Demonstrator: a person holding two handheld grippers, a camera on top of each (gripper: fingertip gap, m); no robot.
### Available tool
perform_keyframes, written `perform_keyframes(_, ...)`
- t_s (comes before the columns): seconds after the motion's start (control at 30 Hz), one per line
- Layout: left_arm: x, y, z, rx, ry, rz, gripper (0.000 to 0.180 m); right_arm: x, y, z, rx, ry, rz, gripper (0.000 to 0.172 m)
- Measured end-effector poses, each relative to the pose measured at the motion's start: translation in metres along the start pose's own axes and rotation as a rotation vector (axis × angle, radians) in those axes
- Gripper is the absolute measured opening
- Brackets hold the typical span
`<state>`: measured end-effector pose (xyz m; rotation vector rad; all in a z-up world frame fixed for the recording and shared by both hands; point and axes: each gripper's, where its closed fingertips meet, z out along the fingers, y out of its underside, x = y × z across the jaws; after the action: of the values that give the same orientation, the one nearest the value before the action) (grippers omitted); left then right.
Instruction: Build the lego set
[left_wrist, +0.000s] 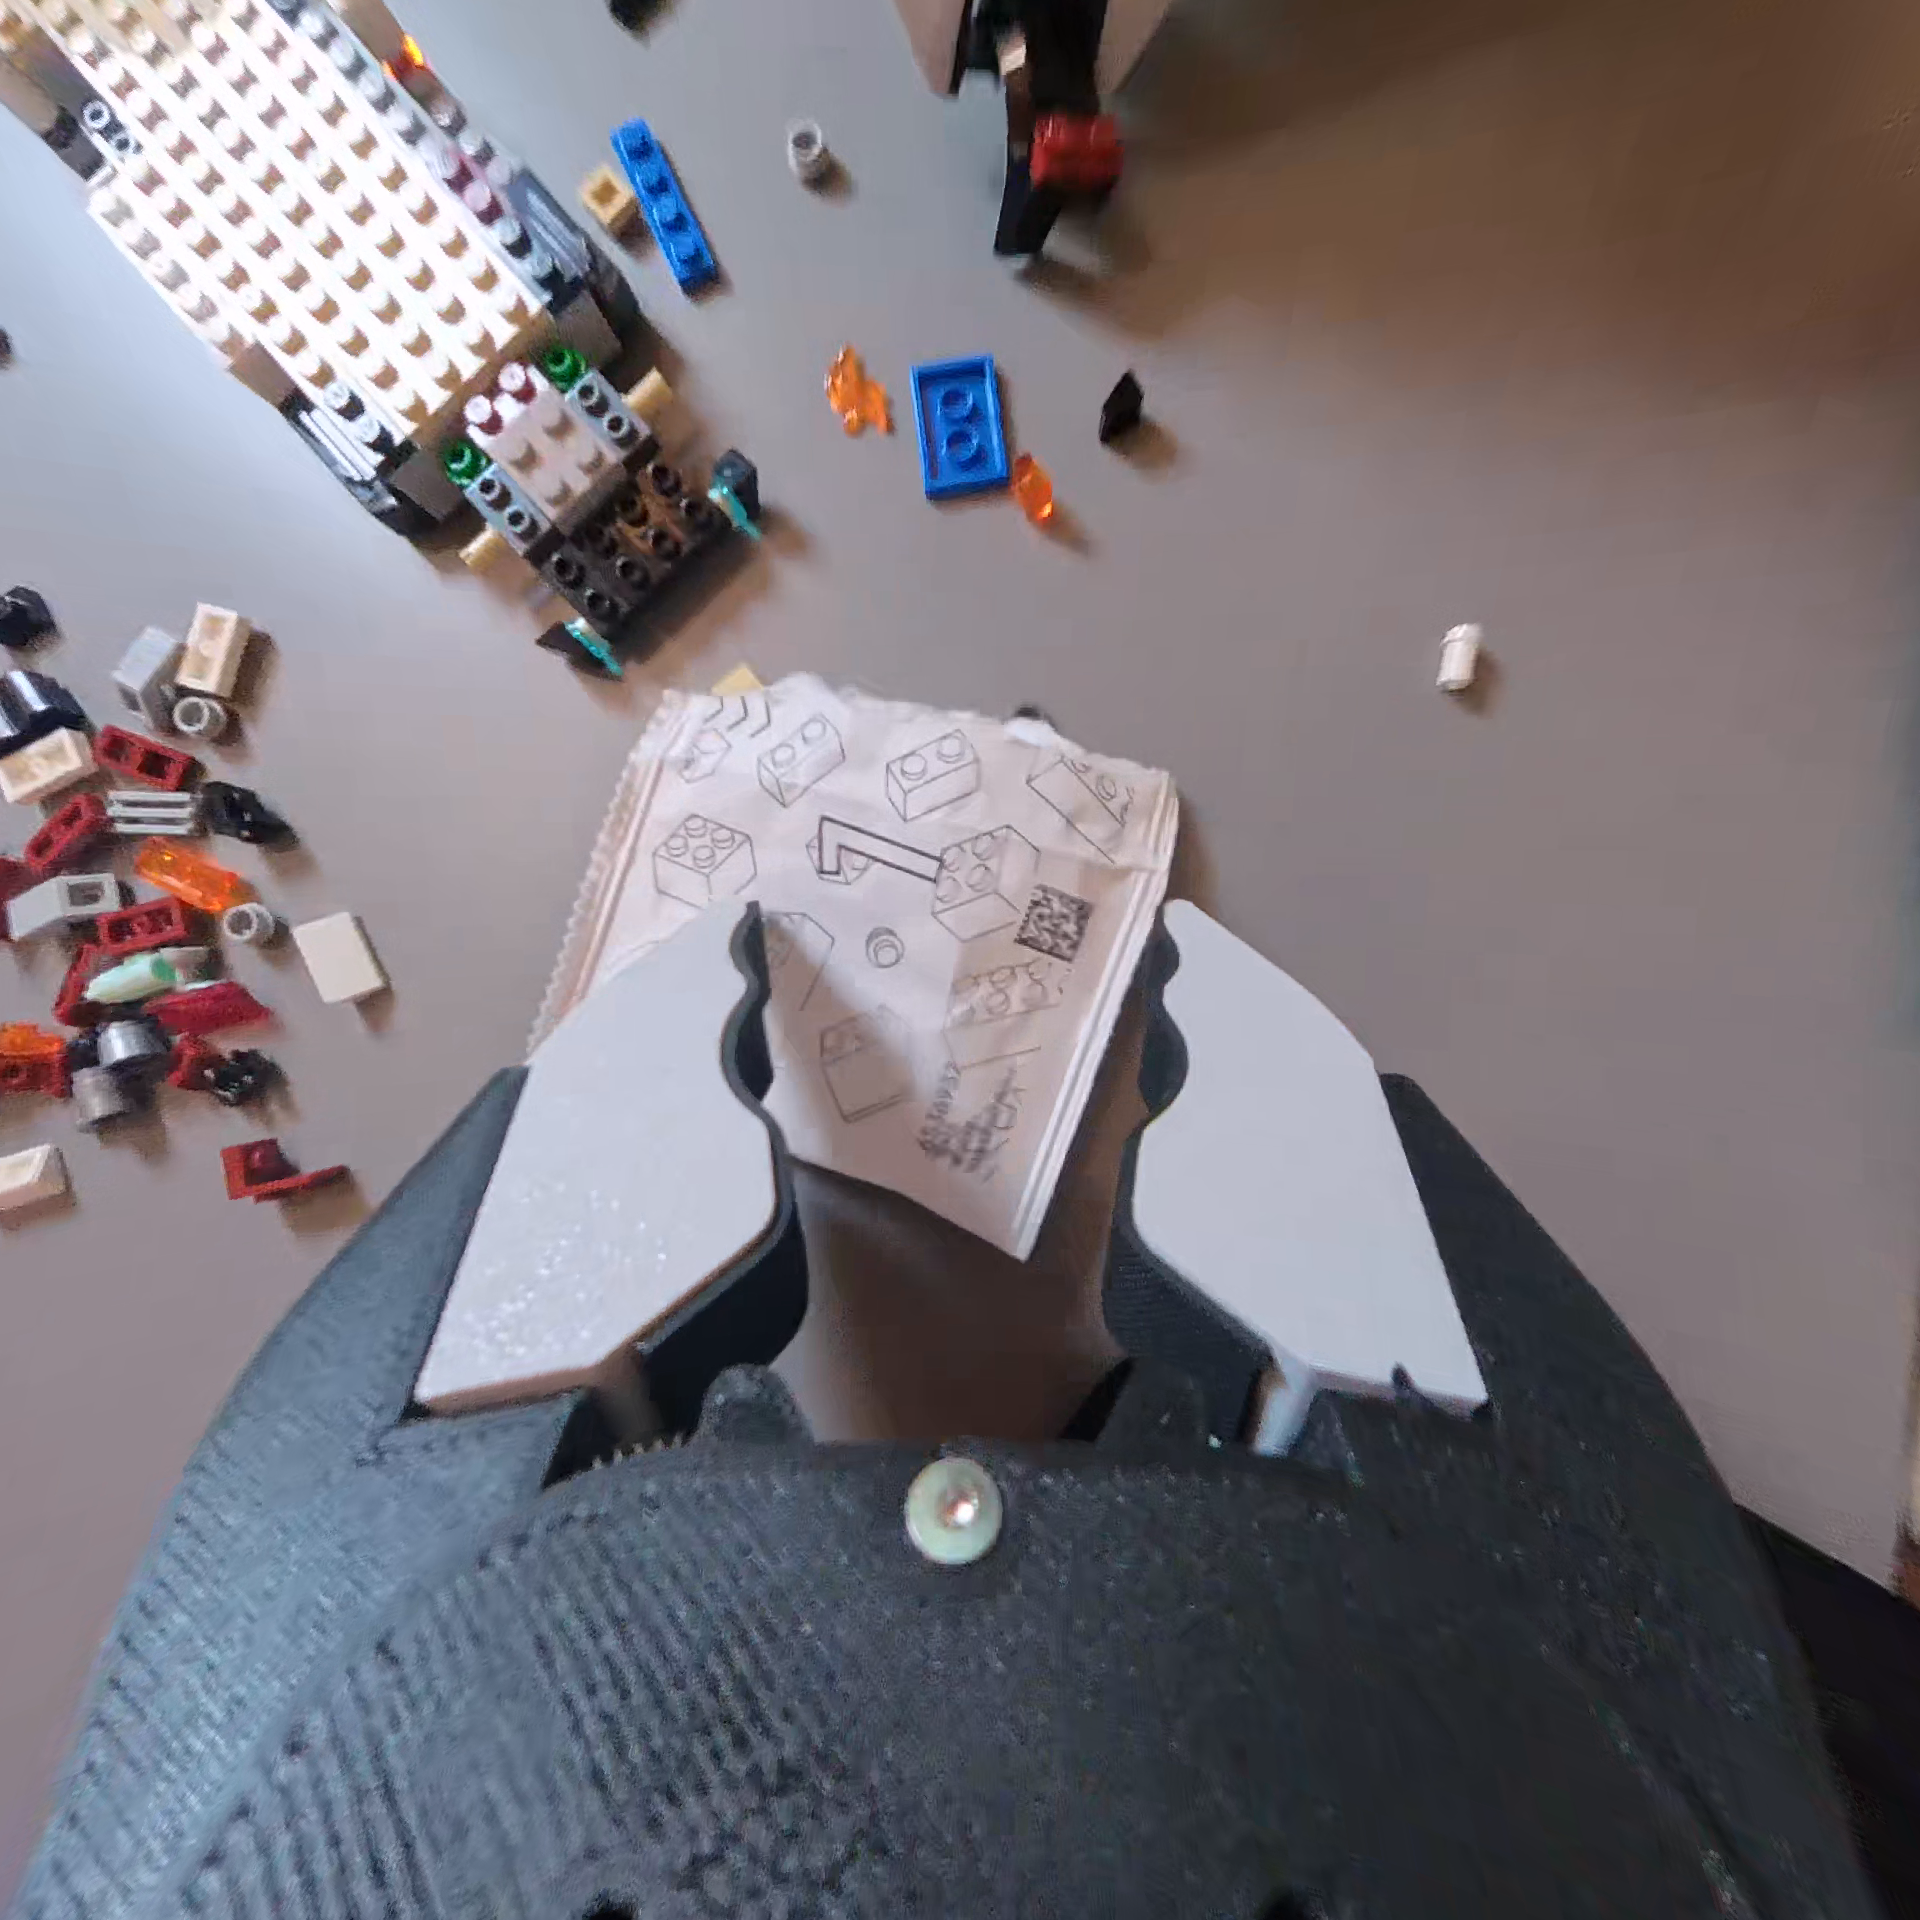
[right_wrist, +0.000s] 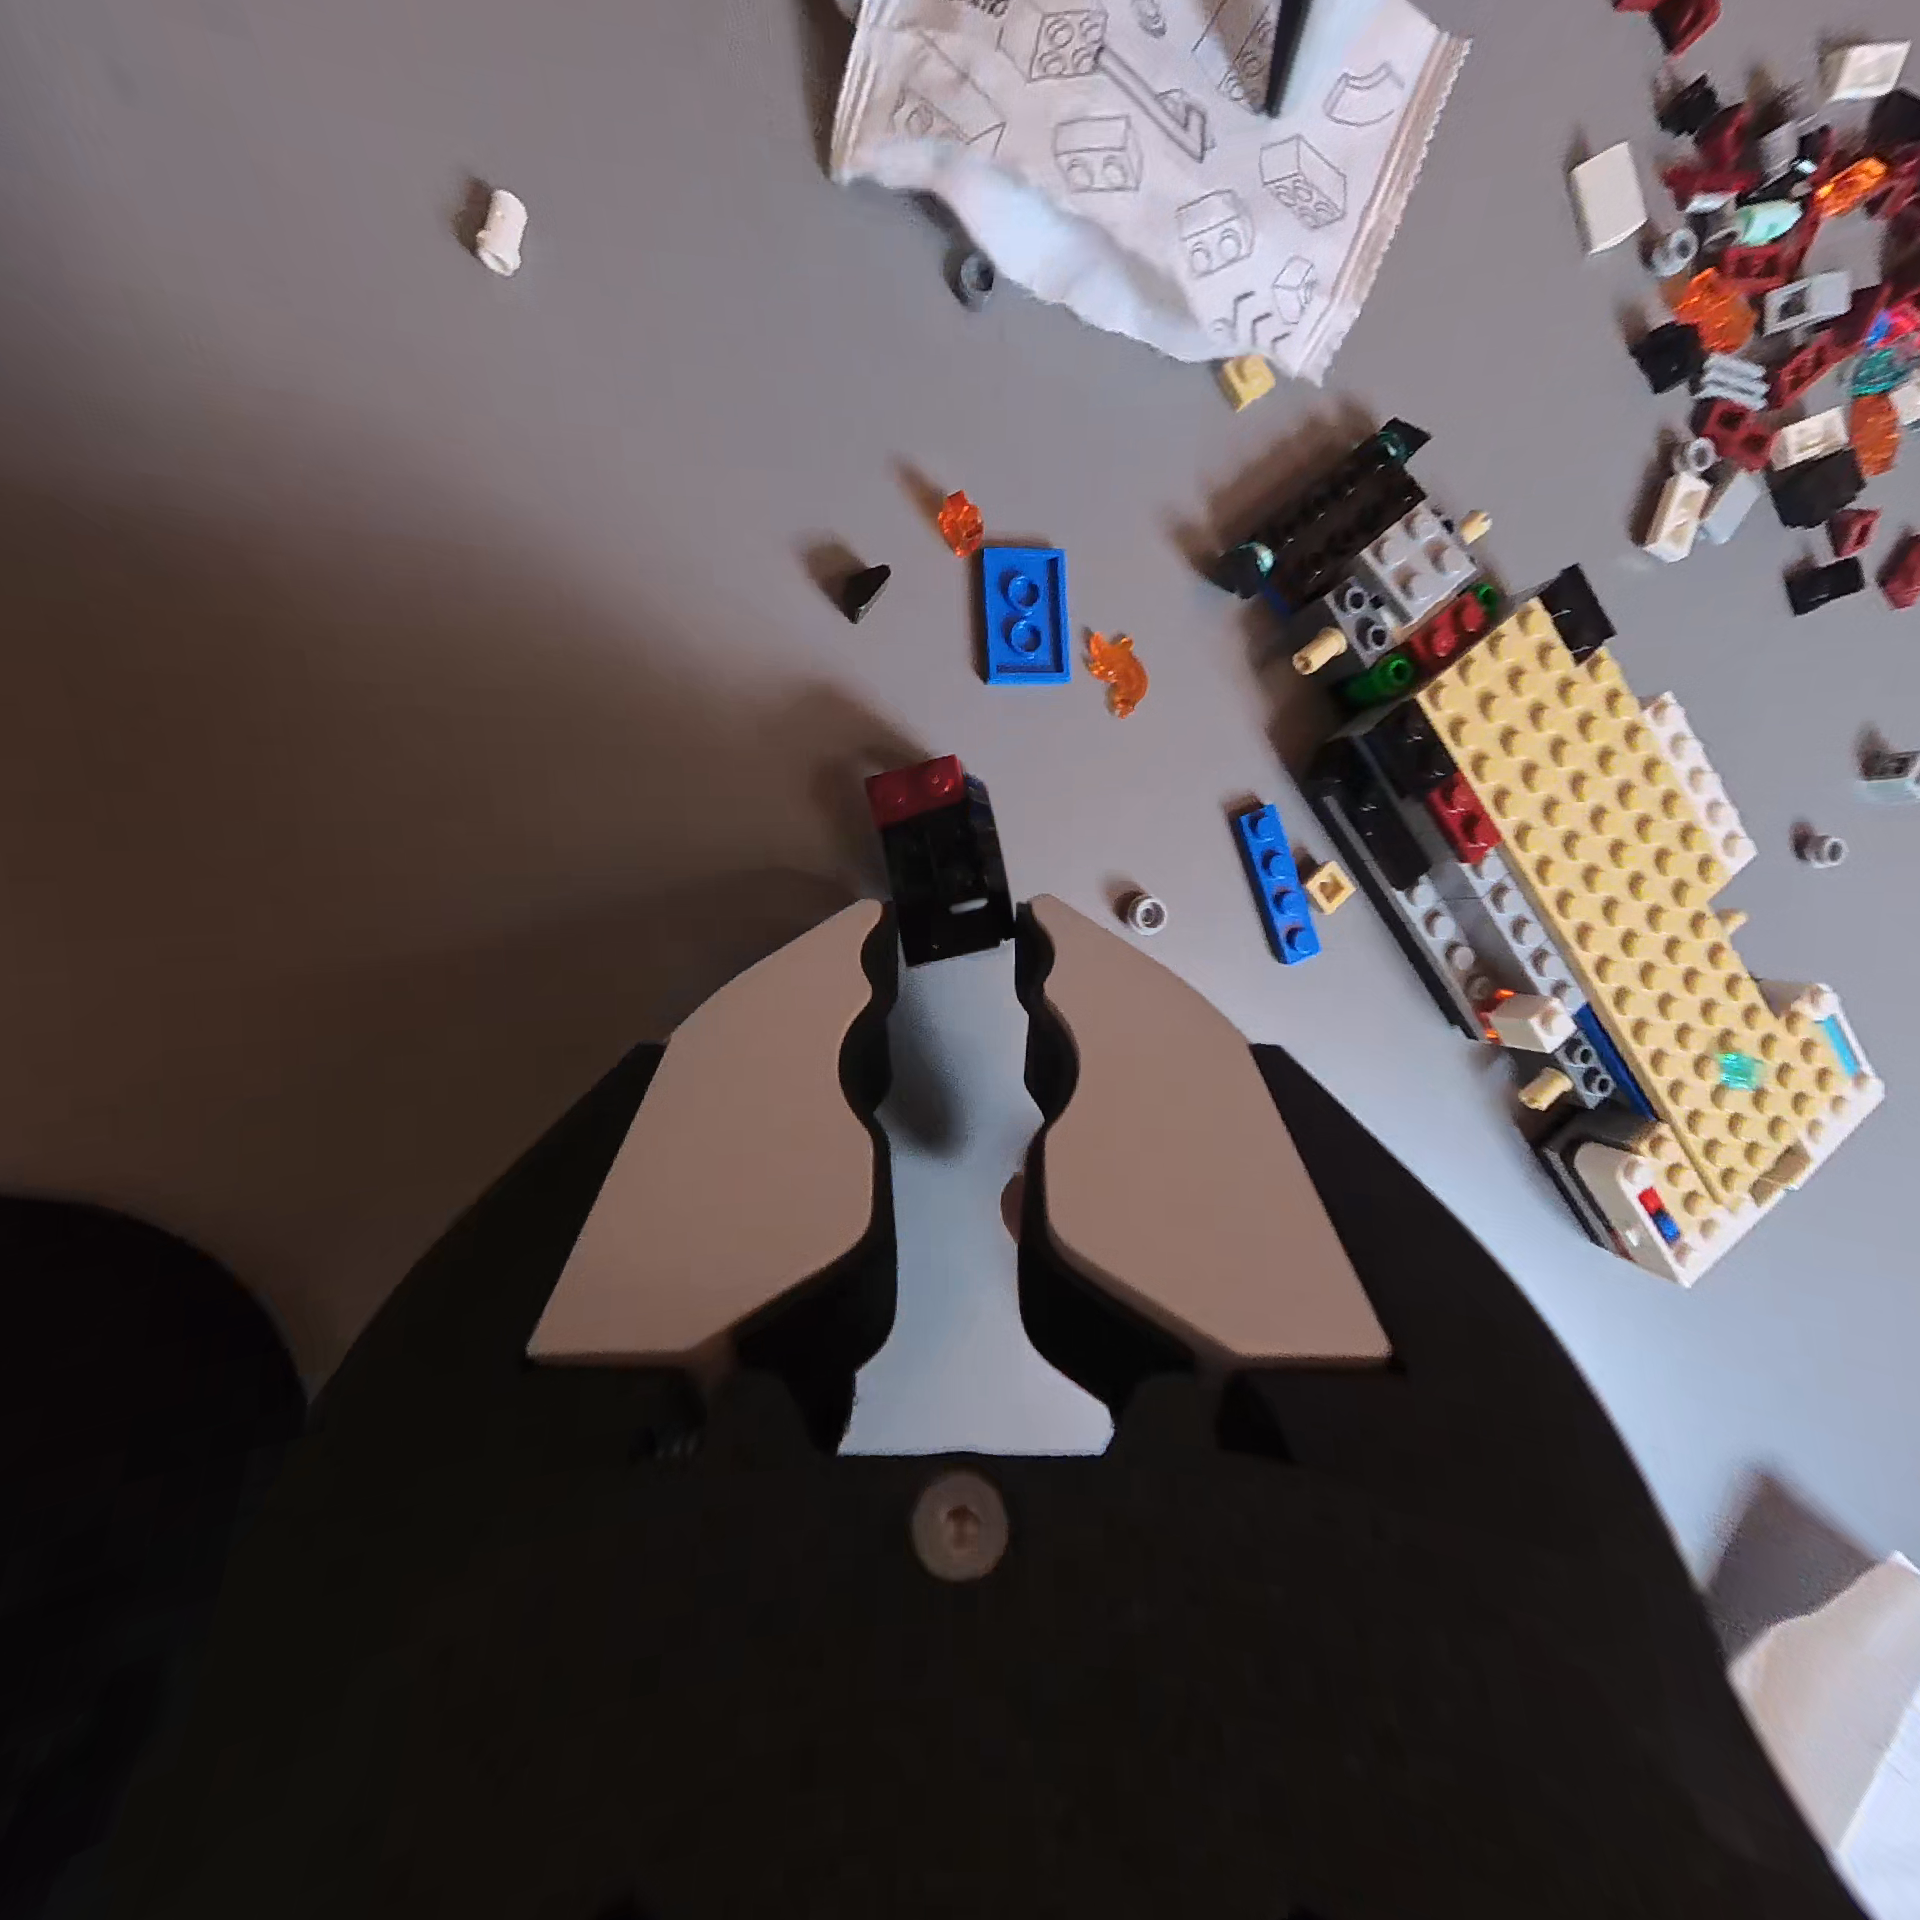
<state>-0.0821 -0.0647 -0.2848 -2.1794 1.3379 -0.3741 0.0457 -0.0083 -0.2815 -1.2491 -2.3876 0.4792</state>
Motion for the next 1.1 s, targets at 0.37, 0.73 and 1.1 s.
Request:
perform_keyframes(0.37,-0.017,0.032,-0.027,0.078,-0.019,-0.128,0.056,0.015,-0.033,-0.015,0.136,-0.084,0.085,0.033)
perform_keyframes(0.73,-0.027,0.011,-0.039,0.251,0.053,-0.118,0.061,0.054,-0.081,0.058,-0.051,-0.188,-0.028,0.018)
perform_keyframes(1.1,-0.026,0.019,-0.040,0.275,0.066,-0.135,0.058,0.043,-0.079,0.061,-0.166,-0.264,-0.085,0.010)
